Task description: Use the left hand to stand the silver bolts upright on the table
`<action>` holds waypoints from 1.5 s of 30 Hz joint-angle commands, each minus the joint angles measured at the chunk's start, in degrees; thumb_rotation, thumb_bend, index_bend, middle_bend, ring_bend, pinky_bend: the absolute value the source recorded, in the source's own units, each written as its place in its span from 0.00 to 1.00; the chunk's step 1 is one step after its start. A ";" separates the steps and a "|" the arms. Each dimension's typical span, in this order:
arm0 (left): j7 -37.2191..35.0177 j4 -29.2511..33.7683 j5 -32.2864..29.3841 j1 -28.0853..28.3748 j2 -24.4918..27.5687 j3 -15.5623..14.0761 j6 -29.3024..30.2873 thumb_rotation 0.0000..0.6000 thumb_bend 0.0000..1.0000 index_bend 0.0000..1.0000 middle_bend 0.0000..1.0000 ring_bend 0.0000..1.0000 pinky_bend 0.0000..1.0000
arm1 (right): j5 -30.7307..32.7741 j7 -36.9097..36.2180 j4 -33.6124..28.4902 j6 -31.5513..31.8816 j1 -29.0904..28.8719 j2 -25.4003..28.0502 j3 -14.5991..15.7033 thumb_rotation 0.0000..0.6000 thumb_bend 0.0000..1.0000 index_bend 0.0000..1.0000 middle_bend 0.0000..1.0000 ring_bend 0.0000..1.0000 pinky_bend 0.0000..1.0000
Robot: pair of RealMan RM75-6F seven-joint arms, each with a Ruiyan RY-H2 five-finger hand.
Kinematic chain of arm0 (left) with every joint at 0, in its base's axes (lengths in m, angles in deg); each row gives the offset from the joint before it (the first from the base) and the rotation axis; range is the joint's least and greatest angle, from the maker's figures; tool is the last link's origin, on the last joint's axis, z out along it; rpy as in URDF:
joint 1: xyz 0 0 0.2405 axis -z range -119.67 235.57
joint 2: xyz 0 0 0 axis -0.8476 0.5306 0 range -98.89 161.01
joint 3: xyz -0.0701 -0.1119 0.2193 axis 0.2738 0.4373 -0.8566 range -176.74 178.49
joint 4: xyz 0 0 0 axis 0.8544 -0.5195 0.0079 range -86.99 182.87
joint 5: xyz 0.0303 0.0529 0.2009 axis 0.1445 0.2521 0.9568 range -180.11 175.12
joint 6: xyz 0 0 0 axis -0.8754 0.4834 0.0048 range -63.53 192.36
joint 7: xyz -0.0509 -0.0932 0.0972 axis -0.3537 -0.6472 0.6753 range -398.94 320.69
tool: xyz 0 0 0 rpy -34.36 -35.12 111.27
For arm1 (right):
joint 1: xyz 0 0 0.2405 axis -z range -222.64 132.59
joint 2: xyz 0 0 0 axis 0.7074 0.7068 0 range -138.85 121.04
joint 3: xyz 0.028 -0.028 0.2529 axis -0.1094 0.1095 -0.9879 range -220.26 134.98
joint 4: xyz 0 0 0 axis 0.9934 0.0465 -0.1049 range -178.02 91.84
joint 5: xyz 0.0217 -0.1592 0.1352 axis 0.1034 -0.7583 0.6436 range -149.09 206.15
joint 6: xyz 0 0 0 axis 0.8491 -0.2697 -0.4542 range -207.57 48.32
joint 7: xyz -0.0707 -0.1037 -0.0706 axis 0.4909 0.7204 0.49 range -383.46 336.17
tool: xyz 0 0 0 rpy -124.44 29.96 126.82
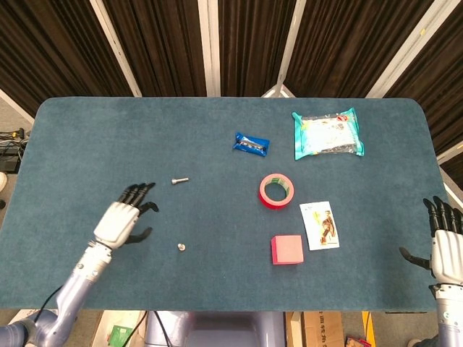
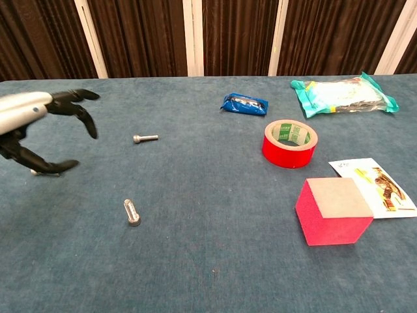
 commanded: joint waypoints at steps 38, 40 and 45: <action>8.71 -20.32 -8.06 2.93 -7.03 -0.10 -7.15 1.00 0.43 0.46 0.00 0.00 0.00 | 1.63 1.16 0.51 -1.79 -0.60 -0.76 -0.02 1.00 0.01 0.10 0.01 0.00 0.00; 8.85 -21.15 -7.87 2.94 -7.61 -0.23 -7.02 1.00 0.44 0.47 0.00 0.00 0.00 | 1.69 1.12 0.56 -1.89 -0.64 -0.80 -0.04 1.00 0.01 0.10 0.01 0.00 0.00; 8.51 -22.43 -7.89 2.98 -8.52 -0.20 -7.13 1.00 0.44 0.48 0.00 0.00 0.00 | 1.76 1.11 0.65 -1.84 -0.65 -0.89 -0.10 1.00 0.01 0.10 0.01 0.00 0.00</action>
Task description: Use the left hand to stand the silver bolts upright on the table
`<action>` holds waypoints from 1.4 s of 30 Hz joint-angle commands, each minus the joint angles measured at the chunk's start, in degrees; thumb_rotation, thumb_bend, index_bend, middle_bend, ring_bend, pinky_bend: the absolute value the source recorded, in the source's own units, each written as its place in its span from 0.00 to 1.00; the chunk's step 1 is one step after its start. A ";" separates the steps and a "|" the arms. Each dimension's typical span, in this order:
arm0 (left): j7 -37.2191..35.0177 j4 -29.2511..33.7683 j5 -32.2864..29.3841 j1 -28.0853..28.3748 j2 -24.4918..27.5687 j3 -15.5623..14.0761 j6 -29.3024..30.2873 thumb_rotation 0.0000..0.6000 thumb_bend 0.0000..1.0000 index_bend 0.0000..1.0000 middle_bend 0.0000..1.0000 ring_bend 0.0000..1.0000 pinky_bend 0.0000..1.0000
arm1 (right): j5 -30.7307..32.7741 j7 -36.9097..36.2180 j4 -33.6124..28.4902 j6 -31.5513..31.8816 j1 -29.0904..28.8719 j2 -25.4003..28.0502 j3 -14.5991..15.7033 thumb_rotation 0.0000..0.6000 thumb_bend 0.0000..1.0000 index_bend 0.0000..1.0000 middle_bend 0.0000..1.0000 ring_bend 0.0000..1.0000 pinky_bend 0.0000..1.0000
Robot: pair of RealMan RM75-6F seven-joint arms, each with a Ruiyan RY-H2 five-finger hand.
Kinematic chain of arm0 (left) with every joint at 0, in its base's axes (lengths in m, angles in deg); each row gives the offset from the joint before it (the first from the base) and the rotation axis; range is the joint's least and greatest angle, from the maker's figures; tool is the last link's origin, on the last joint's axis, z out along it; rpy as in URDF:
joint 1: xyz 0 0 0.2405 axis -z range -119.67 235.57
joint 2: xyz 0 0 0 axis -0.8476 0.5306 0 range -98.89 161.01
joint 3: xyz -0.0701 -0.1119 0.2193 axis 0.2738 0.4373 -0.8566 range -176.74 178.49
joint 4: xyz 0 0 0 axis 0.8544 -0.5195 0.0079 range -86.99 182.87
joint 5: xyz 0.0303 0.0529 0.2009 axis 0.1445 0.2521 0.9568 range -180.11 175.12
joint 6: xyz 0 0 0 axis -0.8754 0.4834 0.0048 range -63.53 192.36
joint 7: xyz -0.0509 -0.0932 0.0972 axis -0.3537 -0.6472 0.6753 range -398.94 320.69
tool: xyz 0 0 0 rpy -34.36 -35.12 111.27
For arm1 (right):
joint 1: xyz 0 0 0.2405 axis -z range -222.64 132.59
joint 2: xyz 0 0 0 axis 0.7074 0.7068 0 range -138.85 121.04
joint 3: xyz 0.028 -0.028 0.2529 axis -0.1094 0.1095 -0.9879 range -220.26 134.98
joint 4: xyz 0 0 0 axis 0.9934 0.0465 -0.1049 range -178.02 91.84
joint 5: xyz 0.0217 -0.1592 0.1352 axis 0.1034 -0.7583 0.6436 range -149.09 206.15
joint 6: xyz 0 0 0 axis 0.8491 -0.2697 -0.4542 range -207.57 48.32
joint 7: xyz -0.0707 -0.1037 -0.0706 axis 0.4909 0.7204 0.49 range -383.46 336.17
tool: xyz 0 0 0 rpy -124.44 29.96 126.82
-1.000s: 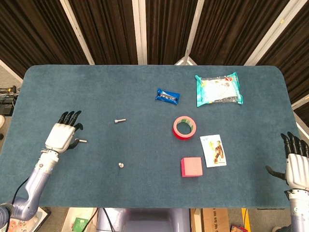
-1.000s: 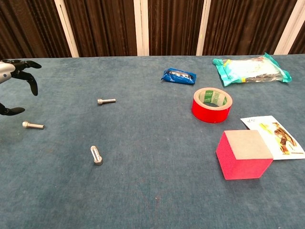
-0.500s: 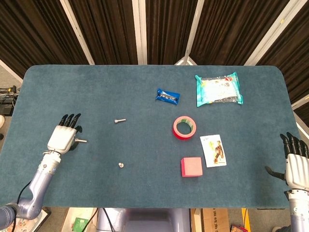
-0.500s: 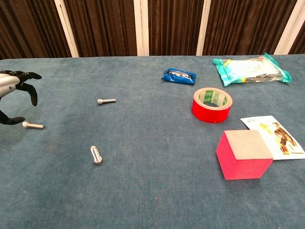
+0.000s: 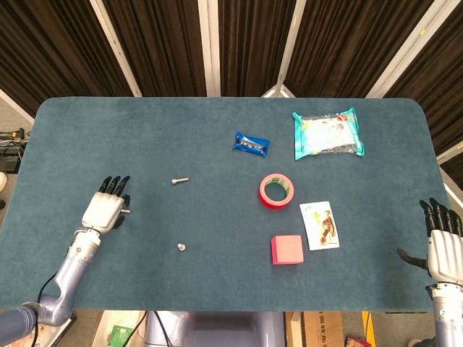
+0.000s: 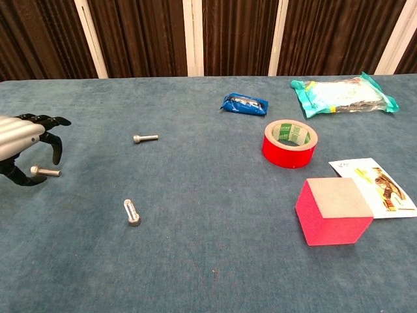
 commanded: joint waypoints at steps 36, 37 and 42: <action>2.14 -3.13 -0.02 0.24 -3.42 0.33 0.53 1.00 0.48 0.54 0.02 0.00 0.00 | 0.44 0.24 0.02 -0.14 -0.07 -0.28 -0.09 1.00 0.01 0.10 0.01 0.00 0.00; 2.20 -3.14 -0.03 0.25 -3.43 0.32 0.50 1.00 0.48 0.54 0.02 0.00 0.00 | 0.47 0.25 0.02 -0.14 -0.06 -0.28 -0.09 1.00 0.01 0.10 0.01 0.00 0.00; 2.55 -3.44 -0.12 0.23 -3.59 0.28 0.39 1.00 0.48 0.54 0.02 0.00 0.00 | 0.47 0.20 0.00 -0.22 -0.05 -0.21 -0.05 1.00 0.01 0.10 0.01 0.00 0.00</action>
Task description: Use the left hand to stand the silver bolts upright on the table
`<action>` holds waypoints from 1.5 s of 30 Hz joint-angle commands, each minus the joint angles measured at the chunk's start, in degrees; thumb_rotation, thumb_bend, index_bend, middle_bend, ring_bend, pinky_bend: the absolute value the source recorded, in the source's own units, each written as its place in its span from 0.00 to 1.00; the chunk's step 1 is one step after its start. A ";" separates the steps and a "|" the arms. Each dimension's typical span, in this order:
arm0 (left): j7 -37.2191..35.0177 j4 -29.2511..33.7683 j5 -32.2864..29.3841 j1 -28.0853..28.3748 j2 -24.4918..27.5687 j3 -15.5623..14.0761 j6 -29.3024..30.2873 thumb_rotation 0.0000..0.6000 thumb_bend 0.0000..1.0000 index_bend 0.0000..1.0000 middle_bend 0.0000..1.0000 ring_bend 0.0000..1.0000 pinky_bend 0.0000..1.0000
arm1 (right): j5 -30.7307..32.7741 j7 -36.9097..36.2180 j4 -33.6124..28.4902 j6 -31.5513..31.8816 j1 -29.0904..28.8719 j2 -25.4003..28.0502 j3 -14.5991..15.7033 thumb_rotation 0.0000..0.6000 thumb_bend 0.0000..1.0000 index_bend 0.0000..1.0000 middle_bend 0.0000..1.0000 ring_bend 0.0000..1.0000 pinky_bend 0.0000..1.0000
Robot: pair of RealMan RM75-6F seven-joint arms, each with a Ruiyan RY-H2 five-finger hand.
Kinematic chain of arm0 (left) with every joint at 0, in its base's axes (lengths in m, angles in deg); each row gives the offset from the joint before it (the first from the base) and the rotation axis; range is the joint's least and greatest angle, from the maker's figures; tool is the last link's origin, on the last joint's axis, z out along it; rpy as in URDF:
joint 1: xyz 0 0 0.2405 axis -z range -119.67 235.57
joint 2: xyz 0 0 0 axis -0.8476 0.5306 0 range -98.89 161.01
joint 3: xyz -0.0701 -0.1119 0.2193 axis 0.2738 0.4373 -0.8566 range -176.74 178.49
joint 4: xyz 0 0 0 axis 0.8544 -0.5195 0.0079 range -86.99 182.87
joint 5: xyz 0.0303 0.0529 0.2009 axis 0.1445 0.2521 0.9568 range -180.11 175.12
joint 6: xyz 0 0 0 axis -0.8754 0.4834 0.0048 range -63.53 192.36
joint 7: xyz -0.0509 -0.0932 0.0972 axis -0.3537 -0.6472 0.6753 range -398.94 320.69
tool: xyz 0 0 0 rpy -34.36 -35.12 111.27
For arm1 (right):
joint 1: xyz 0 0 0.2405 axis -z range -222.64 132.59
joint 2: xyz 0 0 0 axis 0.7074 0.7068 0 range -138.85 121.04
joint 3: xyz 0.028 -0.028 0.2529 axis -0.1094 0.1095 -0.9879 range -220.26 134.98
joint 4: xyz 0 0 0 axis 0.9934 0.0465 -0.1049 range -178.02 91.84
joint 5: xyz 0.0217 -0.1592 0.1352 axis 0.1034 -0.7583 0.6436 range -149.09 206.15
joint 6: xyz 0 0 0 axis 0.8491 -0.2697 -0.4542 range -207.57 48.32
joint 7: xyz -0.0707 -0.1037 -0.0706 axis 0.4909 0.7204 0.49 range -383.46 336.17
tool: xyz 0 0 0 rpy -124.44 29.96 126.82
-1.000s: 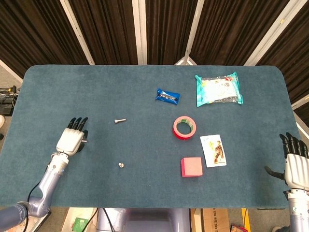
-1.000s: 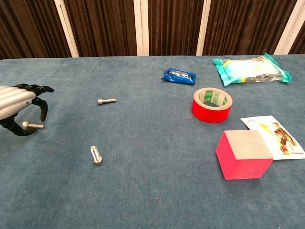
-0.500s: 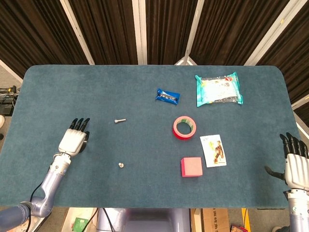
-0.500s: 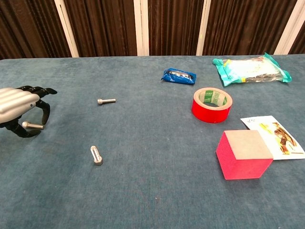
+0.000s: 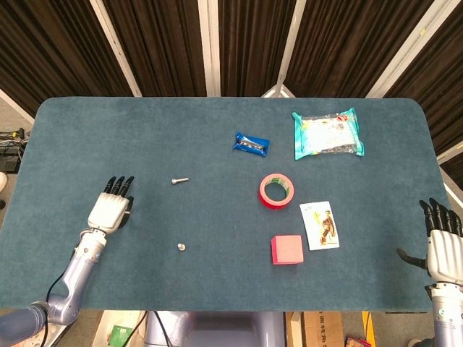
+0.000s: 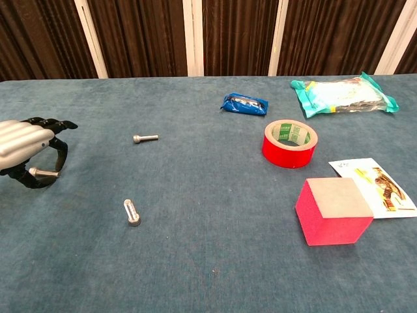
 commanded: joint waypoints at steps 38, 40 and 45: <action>-43.45 10.01 -0.42 -5.48 11.38 2.68 -4.35 1.00 0.51 0.57 0.04 0.00 0.00 | -0.44 -0.07 -0.44 -0.03 0.04 0.12 0.30 1.00 0.01 0.11 0.01 0.00 0.00; -46.52 8.66 -0.18 -5.57 11.34 2.52 -5.23 1.00 0.51 0.57 0.04 0.00 0.00 | -0.34 -0.03 -0.42 -0.04 0.03 0.06 0.27 1.00 0.01 0.11 0.01 0.00 0.00; -51.95 7.21 1.04 -5.68 12.02 1.95 -6.55 1.00 0.51 0.57 0.04 0.00 0.00 | -0.32 0.15 -0.29 -0.12 -0.05 -0.09 0.28 1.00 0.01 0.11 0.01 0.00 0.00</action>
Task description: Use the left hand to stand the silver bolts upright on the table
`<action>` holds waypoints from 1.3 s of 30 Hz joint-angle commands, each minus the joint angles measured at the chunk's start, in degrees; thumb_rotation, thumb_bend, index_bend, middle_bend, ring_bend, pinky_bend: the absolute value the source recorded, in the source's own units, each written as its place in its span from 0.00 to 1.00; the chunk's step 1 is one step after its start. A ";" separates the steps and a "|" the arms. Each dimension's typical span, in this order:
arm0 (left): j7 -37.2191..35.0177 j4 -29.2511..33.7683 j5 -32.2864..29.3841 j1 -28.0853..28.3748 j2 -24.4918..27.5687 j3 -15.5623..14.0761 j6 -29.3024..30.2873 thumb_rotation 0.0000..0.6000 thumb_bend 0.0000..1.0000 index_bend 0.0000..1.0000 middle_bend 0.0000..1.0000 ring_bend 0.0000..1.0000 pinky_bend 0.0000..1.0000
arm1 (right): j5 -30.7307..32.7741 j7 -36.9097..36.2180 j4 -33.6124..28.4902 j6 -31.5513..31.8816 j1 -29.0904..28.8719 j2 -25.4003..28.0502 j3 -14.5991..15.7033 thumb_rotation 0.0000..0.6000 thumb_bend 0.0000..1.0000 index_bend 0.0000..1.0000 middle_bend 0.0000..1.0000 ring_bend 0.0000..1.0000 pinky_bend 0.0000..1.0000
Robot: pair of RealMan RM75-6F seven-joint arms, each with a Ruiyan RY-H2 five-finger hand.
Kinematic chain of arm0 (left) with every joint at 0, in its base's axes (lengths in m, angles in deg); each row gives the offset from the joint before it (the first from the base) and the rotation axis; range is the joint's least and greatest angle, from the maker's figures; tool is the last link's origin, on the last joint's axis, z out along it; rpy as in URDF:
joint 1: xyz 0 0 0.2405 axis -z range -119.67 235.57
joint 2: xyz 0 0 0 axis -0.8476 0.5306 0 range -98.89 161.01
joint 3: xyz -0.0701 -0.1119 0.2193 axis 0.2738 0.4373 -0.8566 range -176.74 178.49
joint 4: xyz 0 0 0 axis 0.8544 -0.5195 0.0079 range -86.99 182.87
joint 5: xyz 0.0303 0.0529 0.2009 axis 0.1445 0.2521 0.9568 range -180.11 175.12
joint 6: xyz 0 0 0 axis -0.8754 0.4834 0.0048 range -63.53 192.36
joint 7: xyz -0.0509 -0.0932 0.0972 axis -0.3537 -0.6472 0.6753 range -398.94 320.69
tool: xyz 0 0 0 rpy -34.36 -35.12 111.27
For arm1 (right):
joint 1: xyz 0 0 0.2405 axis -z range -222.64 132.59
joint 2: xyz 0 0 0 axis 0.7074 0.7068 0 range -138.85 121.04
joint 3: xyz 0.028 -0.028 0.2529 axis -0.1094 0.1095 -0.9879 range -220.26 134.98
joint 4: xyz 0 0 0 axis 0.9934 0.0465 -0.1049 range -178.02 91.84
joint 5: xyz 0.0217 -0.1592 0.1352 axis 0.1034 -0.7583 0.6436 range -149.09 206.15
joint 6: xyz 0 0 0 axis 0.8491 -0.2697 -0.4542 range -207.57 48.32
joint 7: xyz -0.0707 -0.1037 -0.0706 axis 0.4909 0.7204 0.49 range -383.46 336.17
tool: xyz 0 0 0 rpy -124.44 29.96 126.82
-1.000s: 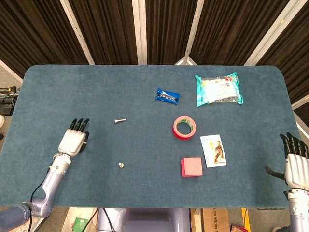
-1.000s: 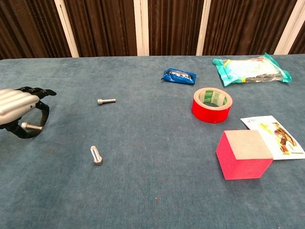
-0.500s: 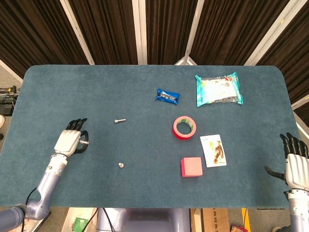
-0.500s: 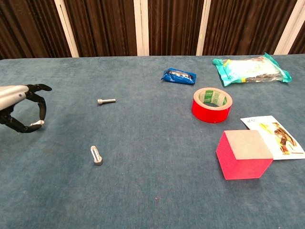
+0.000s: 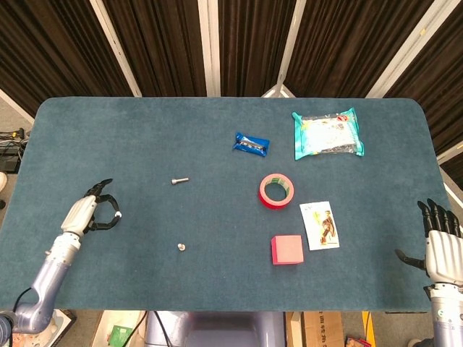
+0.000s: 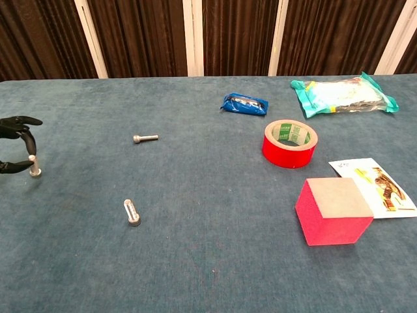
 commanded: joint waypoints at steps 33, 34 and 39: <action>-18.71 -7.15 6.96 -0.05 2.82 -4.40 -4.65 1.00 0.49 0.52 0.02 0.00 0.00 | -0.04 0.12 0.14 -0.08 -0.09 -0.20 0.06 1.00 0.01 0.11 0.01 0.00 0.00; -19.01 -7.23 7.16 0.00 2.87 -4.55 -4.72 1.00 0.49 0.52 0.02 0.00 0.00 | -0.05 0.11 0.14 -0.04 -0.07 -0.20 0.06 1.00 0.01 0.11 0.01 0.00 0.00; -20.64 -7.22 8.30 0.37 3.52 -5.36 -5.24 1.00 0.49 0.51 0.01 0.00 0.00 | -0.03 0.05 0.09 0.09 -0.02 -0.16 0.00 1.00 0.01 0.11 0.01 0.00 0.00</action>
